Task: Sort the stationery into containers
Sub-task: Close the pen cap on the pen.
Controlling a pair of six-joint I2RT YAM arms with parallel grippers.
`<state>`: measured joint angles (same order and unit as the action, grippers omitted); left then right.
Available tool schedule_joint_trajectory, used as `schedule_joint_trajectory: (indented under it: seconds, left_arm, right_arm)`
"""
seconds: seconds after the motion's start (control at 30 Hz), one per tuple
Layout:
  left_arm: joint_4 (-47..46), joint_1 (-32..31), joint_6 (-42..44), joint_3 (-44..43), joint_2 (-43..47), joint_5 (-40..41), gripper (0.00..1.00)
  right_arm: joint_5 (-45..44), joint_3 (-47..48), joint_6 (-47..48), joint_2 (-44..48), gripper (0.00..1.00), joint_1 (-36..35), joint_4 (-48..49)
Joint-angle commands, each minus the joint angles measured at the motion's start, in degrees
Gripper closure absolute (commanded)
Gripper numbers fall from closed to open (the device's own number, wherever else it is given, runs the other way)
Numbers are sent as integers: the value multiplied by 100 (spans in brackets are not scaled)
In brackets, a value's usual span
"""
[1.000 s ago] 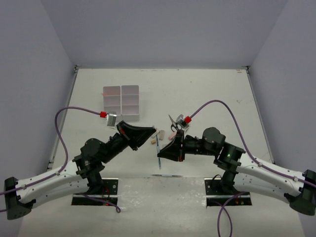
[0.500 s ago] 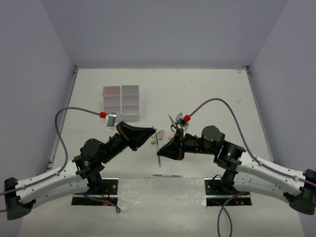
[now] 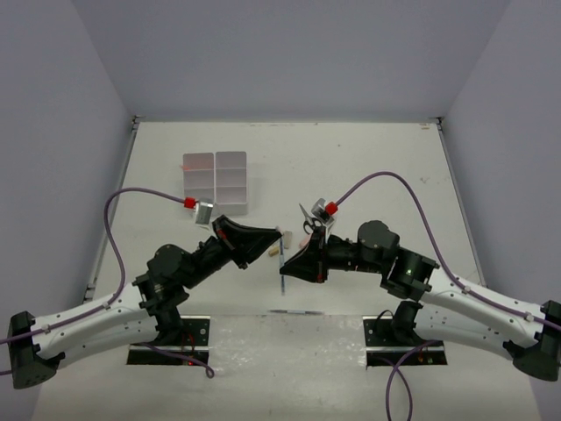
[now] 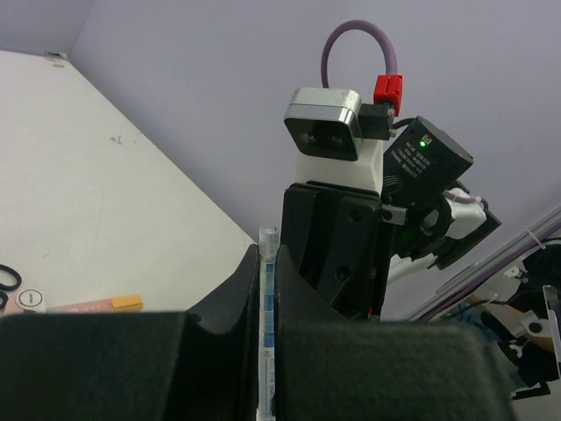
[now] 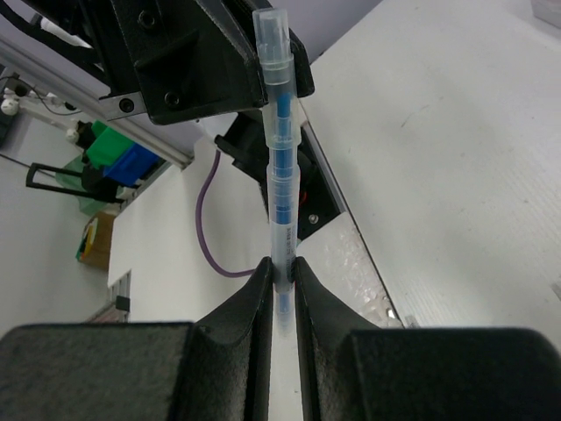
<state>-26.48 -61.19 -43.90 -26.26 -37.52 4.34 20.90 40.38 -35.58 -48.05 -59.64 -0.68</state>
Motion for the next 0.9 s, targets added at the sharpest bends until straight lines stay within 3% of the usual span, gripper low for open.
schedule_joint_trajectory:
  seconds: [0.0, 0.87]
  left_arm:
    - [201, -7, 135, -150, -46, -327, 100]
    - [1199, -7, 1024, -810, -274, -845, 100]
  right_arm:
    - [-322, 400, 330, 102, 100, -22, -228]
    - [-782, 654, 736, 509, 100, -30, -791]
